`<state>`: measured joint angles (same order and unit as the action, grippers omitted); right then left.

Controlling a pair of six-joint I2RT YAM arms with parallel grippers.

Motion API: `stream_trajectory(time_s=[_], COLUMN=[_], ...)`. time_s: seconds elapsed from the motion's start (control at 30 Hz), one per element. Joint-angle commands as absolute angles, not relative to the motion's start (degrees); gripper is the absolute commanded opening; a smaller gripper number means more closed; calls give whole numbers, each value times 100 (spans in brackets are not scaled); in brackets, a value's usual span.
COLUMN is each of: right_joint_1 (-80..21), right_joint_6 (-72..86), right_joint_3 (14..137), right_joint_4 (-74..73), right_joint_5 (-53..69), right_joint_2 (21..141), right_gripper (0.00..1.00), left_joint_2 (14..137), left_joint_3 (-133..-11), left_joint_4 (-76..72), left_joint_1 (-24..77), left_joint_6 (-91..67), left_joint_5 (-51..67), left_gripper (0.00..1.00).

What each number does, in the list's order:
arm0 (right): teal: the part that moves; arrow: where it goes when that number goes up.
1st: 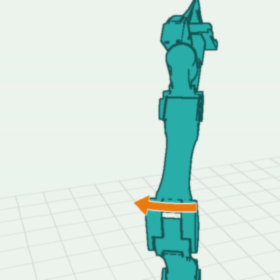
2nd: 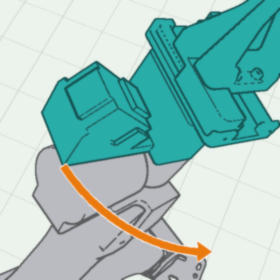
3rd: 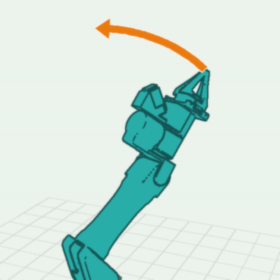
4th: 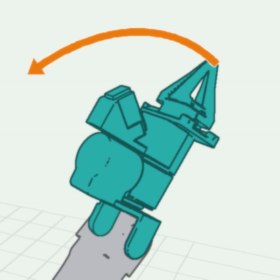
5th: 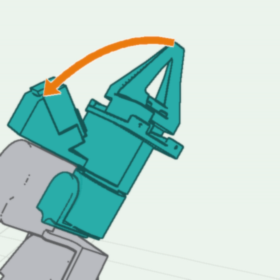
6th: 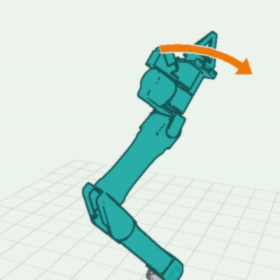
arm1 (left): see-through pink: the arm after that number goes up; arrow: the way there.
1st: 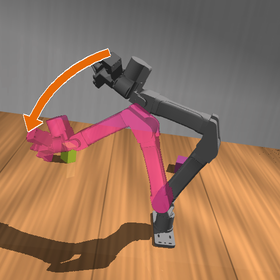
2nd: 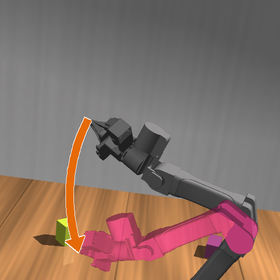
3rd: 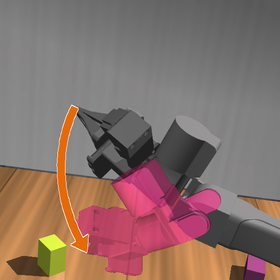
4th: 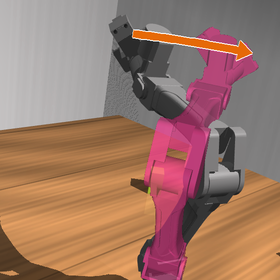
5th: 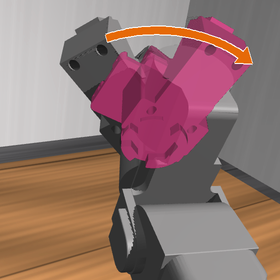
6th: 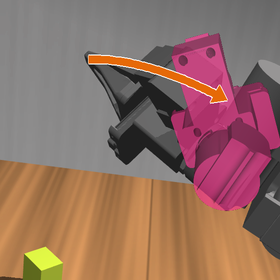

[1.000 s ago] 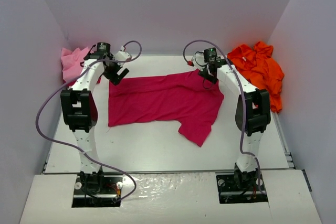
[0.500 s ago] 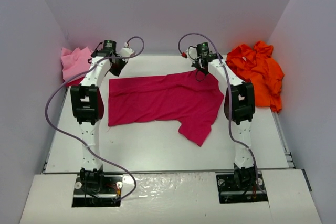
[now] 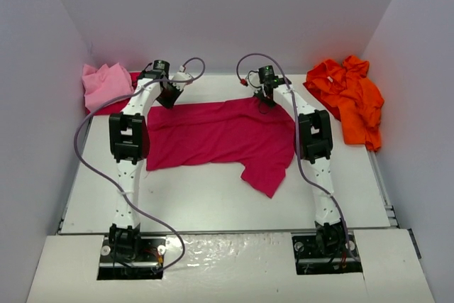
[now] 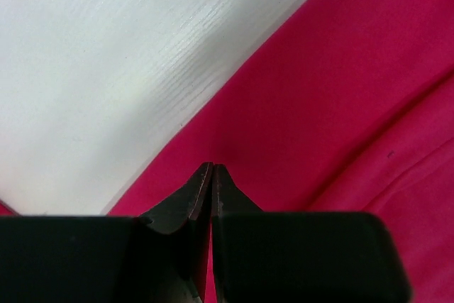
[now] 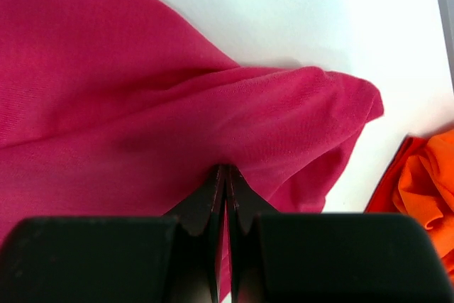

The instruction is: Fold and stack the t-shirts

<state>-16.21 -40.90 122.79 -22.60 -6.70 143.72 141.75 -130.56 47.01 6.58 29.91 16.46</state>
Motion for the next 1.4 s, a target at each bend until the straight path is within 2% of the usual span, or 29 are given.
stream_trajectory(time_s=[0.0,0.4,0.57,0.6,0.7,0.8,0.9,1.2,1.37], right_joint_1=[-1520,-1276,-1299,-1296,-1292,-1292,-1292,-1310,-1428], right_joint_6=[-4157,-3926,-3911,-3881,-3731,-3693,-3598,-3421,-3768], right_joint_3=[11895,11037,10998,11068,11415,11813,12145,11658,10757], right_joint_4=[-2616,-2848,-2858,-2856,-2864,-2848,-2839,-2291,-2384], right_joint_5=[-1354,-1456,-1493,-1489,-1528,-1547,-1536,-1263,-1088], right_joint_2=[14190,13704,13698,13742,13866,13905,13887,12672,11486], right_gripper=[0,0,0,5,29,34,46,52,58], left_joint_2=[14507,15565,15079,14939,14522,14161,13934,12801,12350], left_joint_3=[-13840,-15052,-14311,-14126,-13747,-13758,-13871,-12865,-12600], left_joint_4=[5529,6222,5603,5446,4927,4666,4710,4304,4888], left_joint_1=[592,185,193,188,185,185,187,202,235], left_joint_6=[3020,2668,2646,2641,2526,2326,2268,2283,2524], left_joint_5=[1288,345,474,542,699,853,988,1284,1791], left_gripper=[0,0,0,0,0,9,25,26,38])
